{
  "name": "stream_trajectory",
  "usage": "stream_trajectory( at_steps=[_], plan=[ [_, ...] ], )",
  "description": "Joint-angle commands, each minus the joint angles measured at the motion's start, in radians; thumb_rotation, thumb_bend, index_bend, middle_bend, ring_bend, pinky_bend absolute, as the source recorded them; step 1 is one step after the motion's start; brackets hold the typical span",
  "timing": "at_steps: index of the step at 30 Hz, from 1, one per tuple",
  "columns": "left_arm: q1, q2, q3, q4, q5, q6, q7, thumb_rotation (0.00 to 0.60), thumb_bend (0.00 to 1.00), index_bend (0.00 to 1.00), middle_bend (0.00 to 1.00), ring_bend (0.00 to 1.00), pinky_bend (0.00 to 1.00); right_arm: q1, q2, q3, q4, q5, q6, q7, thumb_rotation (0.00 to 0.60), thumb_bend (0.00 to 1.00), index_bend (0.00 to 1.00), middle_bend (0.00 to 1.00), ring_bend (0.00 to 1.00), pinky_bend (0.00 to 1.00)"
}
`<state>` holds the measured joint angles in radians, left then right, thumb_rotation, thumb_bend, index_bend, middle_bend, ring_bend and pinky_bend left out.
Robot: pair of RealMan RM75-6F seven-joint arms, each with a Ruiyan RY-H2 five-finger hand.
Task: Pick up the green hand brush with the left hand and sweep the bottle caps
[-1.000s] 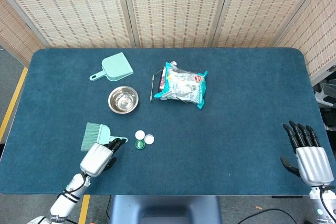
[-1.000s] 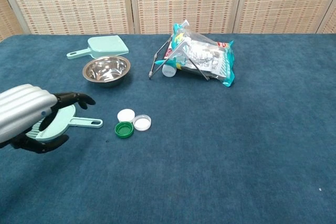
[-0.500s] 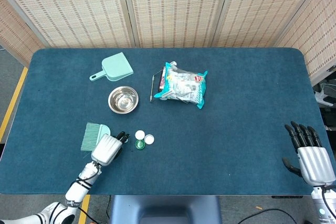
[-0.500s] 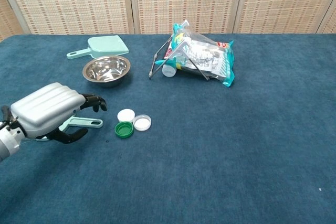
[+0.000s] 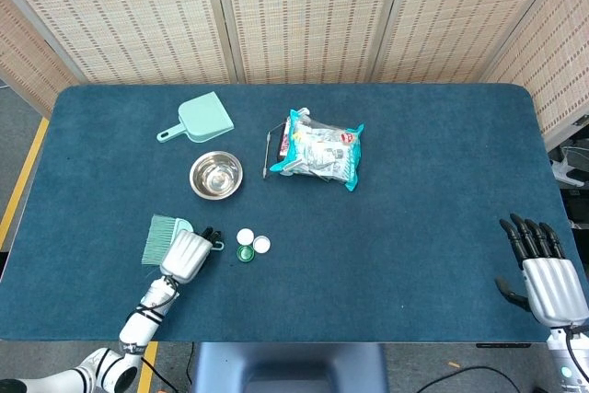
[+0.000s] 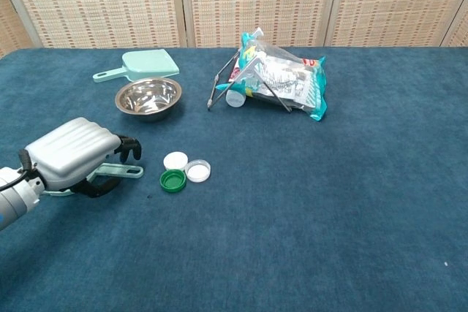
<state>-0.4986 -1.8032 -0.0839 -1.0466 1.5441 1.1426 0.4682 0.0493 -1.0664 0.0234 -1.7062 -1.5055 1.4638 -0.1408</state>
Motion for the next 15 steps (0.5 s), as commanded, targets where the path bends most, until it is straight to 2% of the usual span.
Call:
stream_trajectory(
  at_steps=[1, 7, 12, 15],
  plan=[
    [-0.003, -0.005, 0.003, 0.012, -0.005, 0.002, 0.007, 0.6, 0.39, 0.38, 0.44, 0.77, 0.96, 0.0, 0.001, 0.0, -0.001, 0.0, 0.0, 0.001, 0.6, 0.21, 0.0, 0.0, 0.0, 0.0],
    [-0.005, -0.007, 0.002, 0.018, -0.023, -0.006, 0.02, 0.6, 0.39, 0.42, 0.5, 0.79, 0.98, -0.002, 0.002, 0.001, -0.003, 0.0, 0.003, 0.003, 0.6, 0.21, 0.0, 0.0, 0.0, 0.0],
    [-0.003, -0.018, 0.005, 0.026, -0.021, 0.021, 0.024, 0.6, 0.42, 0.58, 0.67, 0.84, 1.0, -0.004, 0.004, 0.0, -0.004, -0.002, 0.005, 0.005, 0.6, 0.21, 0.0, 0.0, 0.0, 0.0],
    [0.0, -0.018, 0.011, 0.015, 0.01, 0.079, -0.082, 0.6, 0.49, 0.65, 0.73, 0.85, 1.0, -0.002, 0.004, -0.001, -0.004, -0.001, 0.0, 0.005, 0.6, 0.21, 0.0, 0.0, 0.0, 0.0]
  ],
)
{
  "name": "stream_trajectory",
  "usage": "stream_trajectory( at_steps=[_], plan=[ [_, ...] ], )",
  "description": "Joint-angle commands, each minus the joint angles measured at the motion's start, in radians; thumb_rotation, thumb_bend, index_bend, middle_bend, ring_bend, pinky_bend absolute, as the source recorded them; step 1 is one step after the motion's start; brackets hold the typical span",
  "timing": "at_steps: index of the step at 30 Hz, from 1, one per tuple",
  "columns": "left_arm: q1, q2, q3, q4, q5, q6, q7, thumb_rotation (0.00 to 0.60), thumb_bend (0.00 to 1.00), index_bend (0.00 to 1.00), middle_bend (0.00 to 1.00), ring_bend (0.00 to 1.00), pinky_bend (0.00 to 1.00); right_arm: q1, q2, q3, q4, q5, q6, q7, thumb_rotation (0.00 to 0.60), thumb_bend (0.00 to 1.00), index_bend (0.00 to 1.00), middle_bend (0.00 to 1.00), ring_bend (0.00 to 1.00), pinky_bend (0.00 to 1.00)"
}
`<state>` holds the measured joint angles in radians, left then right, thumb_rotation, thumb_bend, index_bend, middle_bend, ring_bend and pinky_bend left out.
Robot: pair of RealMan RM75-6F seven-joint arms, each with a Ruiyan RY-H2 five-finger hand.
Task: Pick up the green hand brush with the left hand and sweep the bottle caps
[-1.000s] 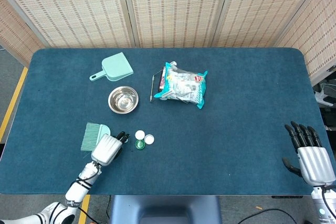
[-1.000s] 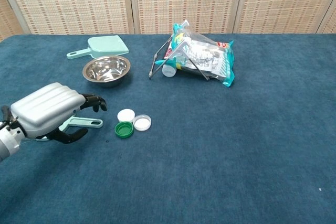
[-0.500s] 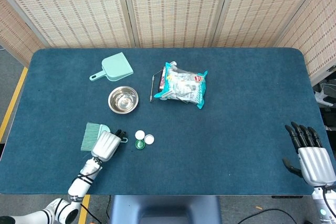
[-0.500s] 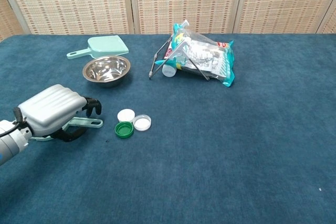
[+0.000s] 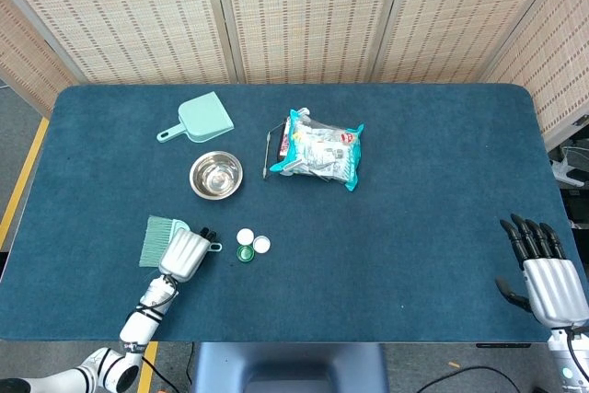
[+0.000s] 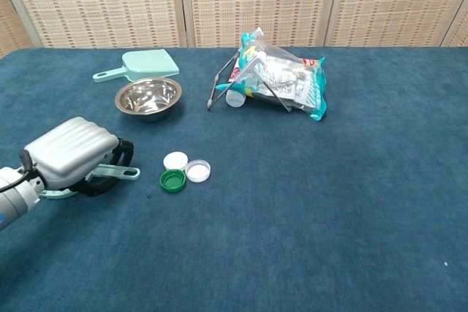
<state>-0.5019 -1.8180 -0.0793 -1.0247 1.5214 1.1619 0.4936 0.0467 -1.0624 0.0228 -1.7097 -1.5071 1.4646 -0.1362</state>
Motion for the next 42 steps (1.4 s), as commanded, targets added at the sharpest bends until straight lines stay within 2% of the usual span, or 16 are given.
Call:
stream_trajectory(
  at_steps=[1, 5, 10, 14, 18, 24, 31, 42],
  plan=[
    [0.004, -0.002, 0.007, -0.01, 0.046, 0.082, -0.154, 0.6, 0.51, 0.67, 0.75, 0.85, 1.0, 0.001, 0.001, 0.0, 0.0, 0.001, -0.002, 0.0, 0.6, 0.21, 0.0, 0.0, 0.0, 0.0],
    [0.003, -0.011, -0.006, 0.012, 0.108, 0.216, -0.393, 0.6, 0.61, 0.74, 0.83, 0.85, 1.0, -0.002, 0.004, -0.003, -0.005, -0.002, 0.0, 0.006, 0.6, 0.21, 0.0, 0.0, 0.0, 0.0],
    [0.003, -0.039, -0.042, 0.031, 0.126, 0.352, -0.754, 0.6, 0.69, 0.75, 0.86, 0.84, 1.0, -0.01, 0.014, -0.006, -0.01, -0.012, 0.014, 0.021, 0.6, 0.21, 0.0, 0.0, 0.0, 0.0],
    [-0.002, -0.069, -0.069, 0.066, 0.123, 0.418, -0.951, 0.6, 0.72, 0.75, 0.88, 0.84, 1.0, -0.011, 0.017, -0.008, -0.009, -0.017, 0.013, 0.027, 0.6, 0.21, 0.0, 0.0, 0.0, 0.0],
    [-0.007, -0.123, -0.092, 0.122, 0.094, 0.436, -1.125, 0.6, 0.73, 0.75, 0.88, 0.84, 1.0, -0.007, 0.018, -0.013, -0.011, -0.023, 0.003, 0.027, 0.6, 0.21, 0.0, 0.0, 0.0, 0.0],
    [-0.029, -0.189, -0.085, 0.257, 0.073, 0.39, -1.182, 0.6, 0.75, 0.75, 0.88, 0.84, 1.0, -0.016, 0.025, -0.011, -0.013, -0.026, 0.022, 0.038, 0.6, 0.21, 0.0, 0.0, 0.0, 0.0],
    [-0.038, -0.249, -0.061, 0.36, 0.064, 0.356, -1.219, 0.6, 0.77, 0.75, 0.88, 0.84, 1.0, -0.013, 0.024, -0.011, -0.012, -0.027, 0.014, 0.037, 0.6, 0.21, 0.0, 0.0, 0.0, 0.0],
    [-0.059, -0.31, -0.025, 0.339, 0.074, 0.314, -1.242, 0.6, 0.77, 0.75, 0.89, 0.84, 1.0, -0.016, 0.027, -0.014, -0.014, -0.037, 0.019, 0.048, 0.6, 0.21, 0.0, 0.0, 0.0, 0.0]
  ],
)
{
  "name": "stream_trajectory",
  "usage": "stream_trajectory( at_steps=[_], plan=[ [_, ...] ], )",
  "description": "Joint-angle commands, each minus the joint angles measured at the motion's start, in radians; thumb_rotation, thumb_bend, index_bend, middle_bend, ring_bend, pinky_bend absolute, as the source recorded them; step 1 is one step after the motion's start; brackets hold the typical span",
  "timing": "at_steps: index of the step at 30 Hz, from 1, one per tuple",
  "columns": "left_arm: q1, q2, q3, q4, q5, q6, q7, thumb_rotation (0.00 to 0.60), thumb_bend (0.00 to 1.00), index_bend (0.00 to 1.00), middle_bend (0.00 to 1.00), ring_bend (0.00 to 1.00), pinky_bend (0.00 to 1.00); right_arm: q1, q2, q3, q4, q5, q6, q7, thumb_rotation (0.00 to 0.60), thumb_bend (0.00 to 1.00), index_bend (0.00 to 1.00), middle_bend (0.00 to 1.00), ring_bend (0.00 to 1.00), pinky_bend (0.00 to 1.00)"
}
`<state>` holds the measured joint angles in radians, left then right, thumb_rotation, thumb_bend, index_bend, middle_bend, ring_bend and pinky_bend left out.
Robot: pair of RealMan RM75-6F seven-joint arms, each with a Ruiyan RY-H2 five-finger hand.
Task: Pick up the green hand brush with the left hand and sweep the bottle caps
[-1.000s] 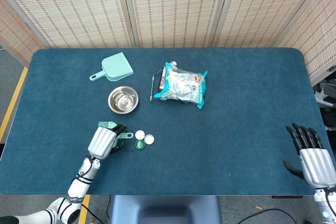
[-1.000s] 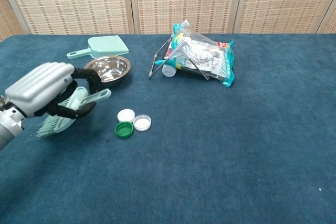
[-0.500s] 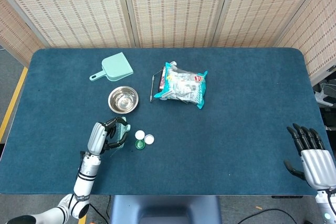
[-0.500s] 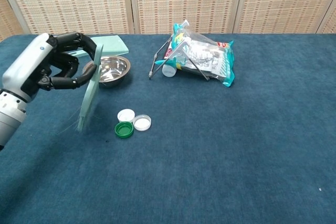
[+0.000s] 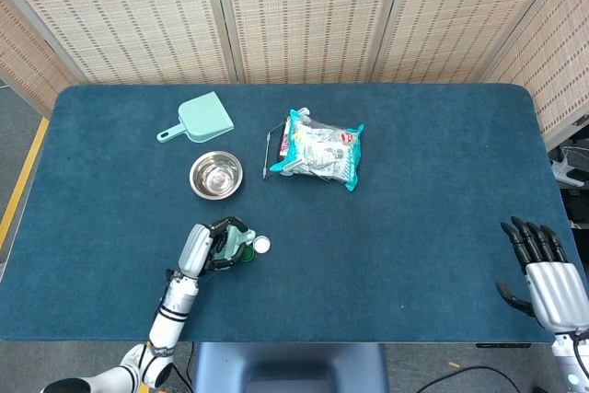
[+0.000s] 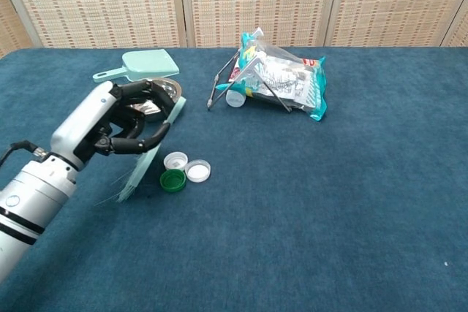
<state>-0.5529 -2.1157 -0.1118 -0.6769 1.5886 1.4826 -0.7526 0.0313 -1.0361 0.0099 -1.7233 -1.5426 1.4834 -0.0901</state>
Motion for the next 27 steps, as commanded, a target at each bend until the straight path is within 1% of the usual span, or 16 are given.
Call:
stream_trajectory(
  at_steps=[1, 9, 18, 20, 23, 27],
  plan=[
    [-0.014, -0.022, 0.011, -0.015, 0.01, -0.011, 0.009, 0.6, 0.77, 0.75, 0.89, 0.84, 1.0, 0.0, 0.002, -0.001, 0.0, -0.003, 0.0, 0.004, 0.6, 0.21, 0.0, 0.0, 0.0, 0.0],
    [-0.055, -0.083, 0.034, -0.038, 0.037, -0.044, 0.044, 0.6, 0.77, 0.75, 0.89, 0.84, 1.0, 0.001, 0.009, -0.005, 0.004, -0.01, -0.004, 0.026, 0.6, 0.21, 0.0, 0.0, 0.0, 0.0],
    [-0.109, -0.145, 0.027, -0.041, 0.069, -0.03, 0.078, 0.6, 0.76, 0.75, 0.89, 0.84, 1.0, 0.0, 0.02, -0.002, 0.008, -0.006, -0.003, 0.051, 0.6, 0.21, 0.0, 0.0, 0.0, 0.0],
    [-0.117, -0.145, 0.02, -0.035, 0.075, -0.014, 0.085, 0.6, 0.76, 0.75, 0.89, 0.84, 1.0, 0.0, 0.022, -0.002, 0.009, -0.006, -0.003, 0.055, 0.6, 0.21, 0.0, 0.0, 0.0, 0.0],
    [-0.131, -0.132, -0.001, -0.021, 0.087, 0.037, 0.108, 0.6, 0.76, 0.75, 0.89, 0.84, 1.0, -0.002, 0.025, -0.002, 0.011, -0.005, -0.002, 0.061, 0.6, 0.21, 0.0, 0.0, 0.0, 0.0],
    [-0.137, -0.079, -0.034, -0.043, 0.082, 0.086, 0.124, 0.6, 0.75, 0.75, 0.89, 0.84, 1.0, -0.003, 0.027, -0.003, 0.01, -0.005, -0.003, 0.061, 0.6, 0.21, 0.0, 0.0, 0.0, 0.0]
  ],
)
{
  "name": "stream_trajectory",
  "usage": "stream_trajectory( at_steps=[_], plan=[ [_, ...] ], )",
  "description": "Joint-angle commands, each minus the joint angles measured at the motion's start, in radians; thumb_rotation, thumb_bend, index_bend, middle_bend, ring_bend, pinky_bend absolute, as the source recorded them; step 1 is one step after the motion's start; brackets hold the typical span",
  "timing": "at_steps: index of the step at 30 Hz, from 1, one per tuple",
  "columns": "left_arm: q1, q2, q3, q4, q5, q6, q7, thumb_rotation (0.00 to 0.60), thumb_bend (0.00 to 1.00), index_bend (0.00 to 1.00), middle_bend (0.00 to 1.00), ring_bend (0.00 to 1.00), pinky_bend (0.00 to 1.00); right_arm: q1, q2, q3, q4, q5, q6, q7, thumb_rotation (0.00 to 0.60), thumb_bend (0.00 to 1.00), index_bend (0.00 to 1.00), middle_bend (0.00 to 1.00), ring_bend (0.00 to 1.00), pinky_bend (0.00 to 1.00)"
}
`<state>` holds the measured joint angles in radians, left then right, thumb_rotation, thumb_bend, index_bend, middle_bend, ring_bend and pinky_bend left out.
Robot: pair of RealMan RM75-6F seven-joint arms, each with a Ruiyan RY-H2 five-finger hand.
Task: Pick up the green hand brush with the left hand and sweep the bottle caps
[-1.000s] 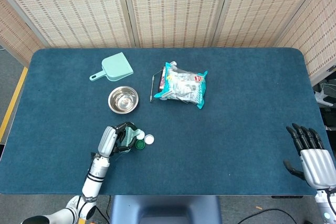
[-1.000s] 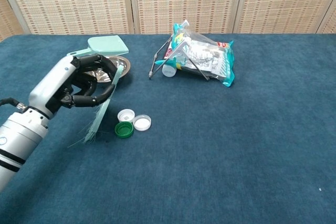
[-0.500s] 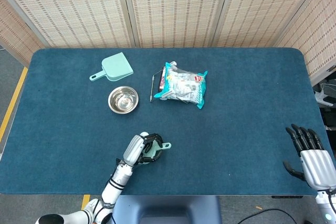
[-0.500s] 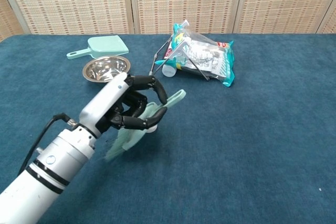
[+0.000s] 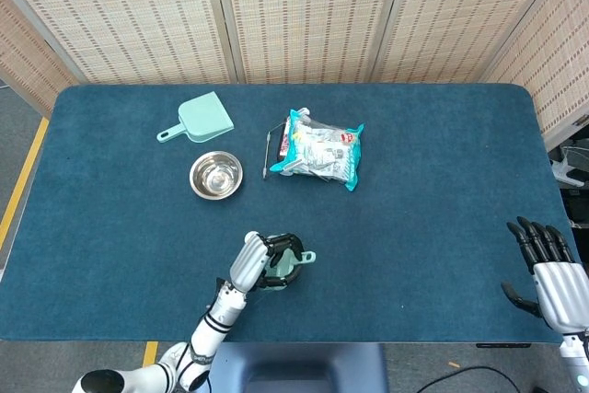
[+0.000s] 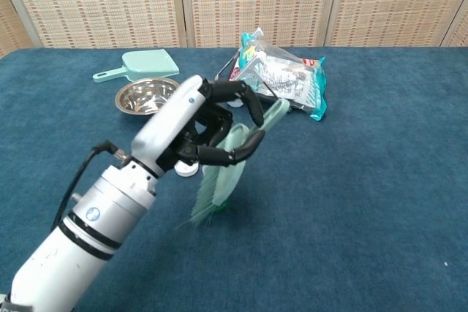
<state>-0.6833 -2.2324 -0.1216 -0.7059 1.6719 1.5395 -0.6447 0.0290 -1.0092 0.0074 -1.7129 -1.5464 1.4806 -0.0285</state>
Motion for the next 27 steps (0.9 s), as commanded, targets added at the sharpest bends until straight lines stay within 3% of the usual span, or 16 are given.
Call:
stream_trajectory(
  at_steps=[1, 5, 10, 27],
  plan=[
    [-0.005, 0.051, -0.03, -0.018, -0.003, 0.039, 0.022, 0.6, 0.75, 0.75, 0.9, 0.84, 1.0, -0.001, 0.0, -0.001, -0.001, -0.002, 0.001, -0.002, 0.6, 0.21, 0.0, 0.0, 0.0, 0.0],
    [-0.004, 0.1, -0.044, 0.005, -0.007, 0.066, 0.052, 0.6, 0.76, 0.75, 0.9, 0.84, 1.0, -0.003, 0.002, -0.004, -0.006, -0.009, 0.006, -0.003, 0.6, 0.21, 0.0, 0.0, 0.0, 0.0],
    [0.015, 0.118, -0.04, 0.06, -0.052, 0.006, 0.007, 0.6, 0.76, 0.75, 0.9, 0.84, 1.0, -0.008, -0.002, 0.0, -0.005, -0.008, 0.017, -0.008, 0.6, 0.21, 0.0, 0.0, 0.0, 0.0],
    [-0.004, -0.004, 0.018, 0.253, -0.067, -0.091, -0.104, 0.6, 0.76, 0.75, 0.9, 0.84, 1.0, -0.005, -0.001, 0.004, -0.005, -0.003, 0.011, -0.005, 0.6, 0.21, 0.0, 0.0, 0.0, 0.0]
  ],
)
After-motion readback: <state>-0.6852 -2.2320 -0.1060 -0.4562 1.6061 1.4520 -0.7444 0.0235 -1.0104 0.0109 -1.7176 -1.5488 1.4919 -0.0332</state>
